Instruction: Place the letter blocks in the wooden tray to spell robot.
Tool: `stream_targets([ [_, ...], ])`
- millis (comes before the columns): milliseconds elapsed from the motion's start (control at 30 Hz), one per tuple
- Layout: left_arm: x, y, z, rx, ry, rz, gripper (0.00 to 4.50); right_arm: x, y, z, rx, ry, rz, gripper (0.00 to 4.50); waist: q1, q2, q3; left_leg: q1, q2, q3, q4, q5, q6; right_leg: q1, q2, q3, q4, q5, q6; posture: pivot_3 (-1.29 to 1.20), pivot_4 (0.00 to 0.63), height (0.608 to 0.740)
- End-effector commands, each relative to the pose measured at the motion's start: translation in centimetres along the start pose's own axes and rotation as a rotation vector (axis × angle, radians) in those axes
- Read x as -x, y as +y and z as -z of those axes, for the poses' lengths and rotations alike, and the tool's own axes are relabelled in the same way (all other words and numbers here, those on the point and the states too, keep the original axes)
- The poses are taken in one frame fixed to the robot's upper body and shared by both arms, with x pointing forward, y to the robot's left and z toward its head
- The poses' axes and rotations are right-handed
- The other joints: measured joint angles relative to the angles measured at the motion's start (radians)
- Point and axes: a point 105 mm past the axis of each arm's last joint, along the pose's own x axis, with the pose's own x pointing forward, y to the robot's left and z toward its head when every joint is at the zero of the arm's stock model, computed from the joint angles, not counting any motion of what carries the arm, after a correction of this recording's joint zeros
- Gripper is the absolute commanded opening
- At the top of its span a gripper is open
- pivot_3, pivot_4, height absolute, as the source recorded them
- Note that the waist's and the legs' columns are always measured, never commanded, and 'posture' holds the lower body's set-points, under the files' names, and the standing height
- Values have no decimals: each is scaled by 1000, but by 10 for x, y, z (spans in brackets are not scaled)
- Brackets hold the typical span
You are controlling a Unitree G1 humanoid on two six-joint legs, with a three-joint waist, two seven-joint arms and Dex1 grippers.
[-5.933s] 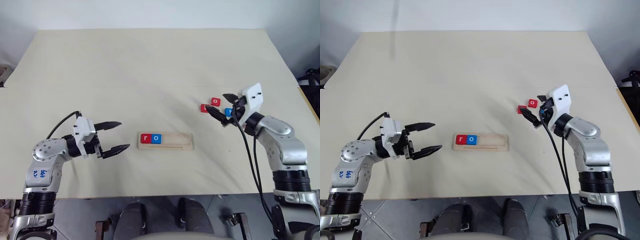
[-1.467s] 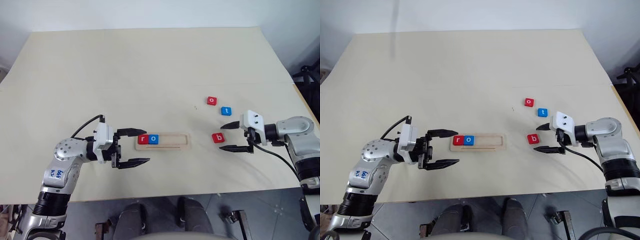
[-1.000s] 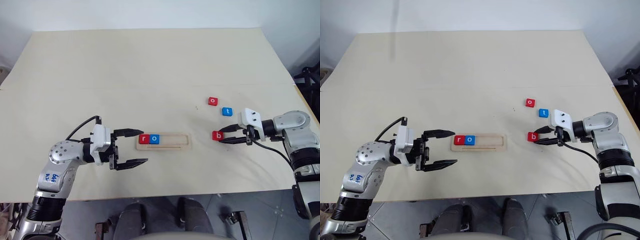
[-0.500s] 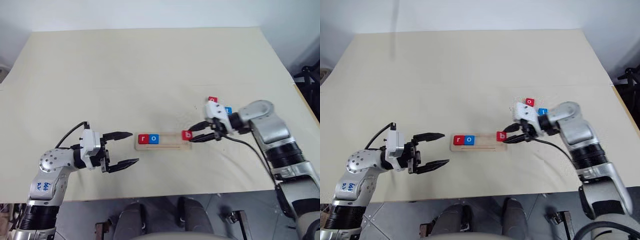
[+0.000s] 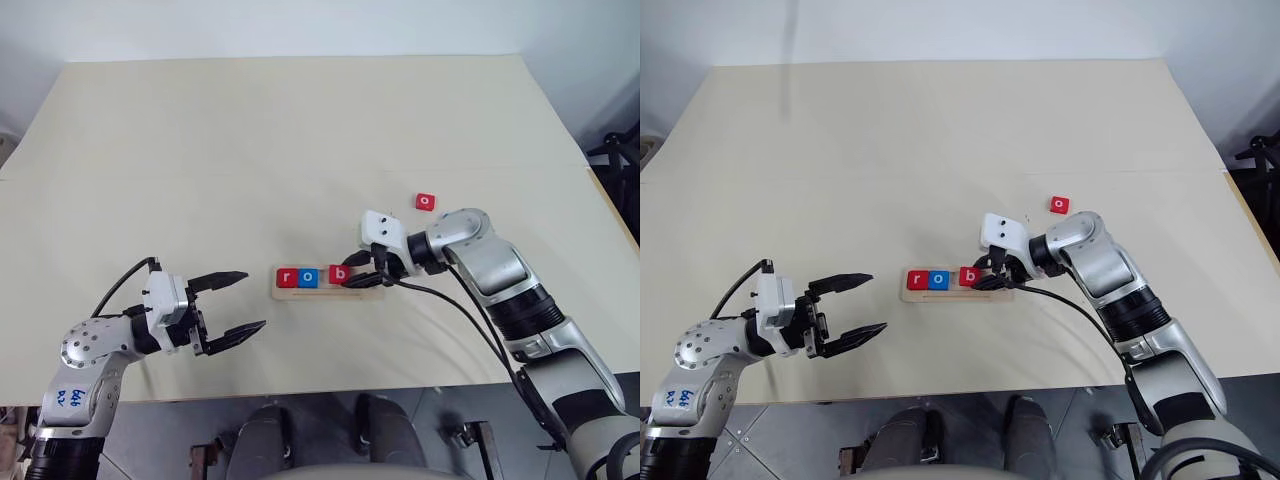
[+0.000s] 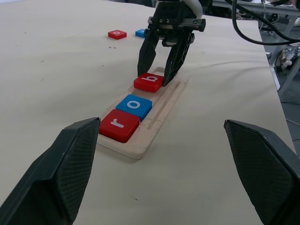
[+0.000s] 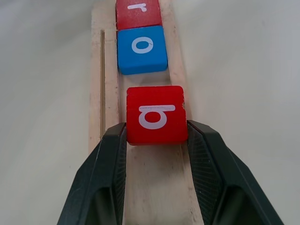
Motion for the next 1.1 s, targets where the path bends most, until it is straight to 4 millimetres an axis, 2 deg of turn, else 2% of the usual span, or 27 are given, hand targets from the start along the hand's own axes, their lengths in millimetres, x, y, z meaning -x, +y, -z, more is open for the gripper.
stream_targets([
  [33, 2, -1, -10, -41, -20, -12, 4500, -2, 1, -17, 69, -25, 2, 1473, 0, 0, 0, 0, 0, 0, 0, 0, 0, 0, 0, 0, 0, 0, 0, 0, 150, 740],
  [300, 0, -2, -10, -40, -25, -15, 4500, -8, 5, -16, 91, -6, -9, 1473, 0, 0, 0, 0, 0, 0, 0, 0, 0, 0, 0, 0, 0, 0, 0, 0, 150, 740],
  [333, 0, -2, -10, -40, -27, -16, 4500, -8, 4, -17, 91, -7, -4, 2227, 0, 0, 0, 0, 0, 0, 0, 0, 0, 0, 0, 0, 0, 0, 0, 0, 150, 740],
  [433, -1, -2, -10, -39, -28, -16, 4500, -6, 3, -19, 97, -16, 11, 3169, 0, 0, 0, 0, 0, 0, 0, 0, 0, 0, 0, 0, 0, 0, 0, 0, 150, 740],
  [567, -3, -3, -11, -36, -34, -7, 4500, 9, 1, -25, 100, -57, 53, 4472, 0, 0, 0, 0, 0, 0, 0, 0, 0, 0, 0, 0, 0, 0, 0, 0, 150, 740],
  [700, -6, -2, -11, -32, -40, 3, 4500, 30, 3, -18, 74, -74, 85, 4472, 4, 0, 0, 0, 0, 0, 0, 0, 0, 0, 0, 0, 0, 0, 0, 0, 150, 740],
  [800, -7, -1, -10, -30, -39, 12, 4500, 39, 5, -13, 54, -80, 107, 4472, 2, 0, 0, 0, 0, 0, 0, 0, 0, 0, 0, 0, -1, 0, 0, 0, 150, 740],
  [933, -11, 2, -9, -31, -42, 29, 4500, 39, 8, -9, 19, -89, 114, 3180, -1, 0, 0, 0, 0, 0, 0, 0, 0, 0, 0, 0, 0, 0, 0, 0, 150, 740],
  [1100, -15, 4, -12, -38, -46, 45, 4500, 22, 14, -11, 7, -98, 92, 1498, 0, 0, 0, 0, 0, 0, -1, 0, 0, -1, 0, 0, 0, 0, 0, 0, 150, 740],
])
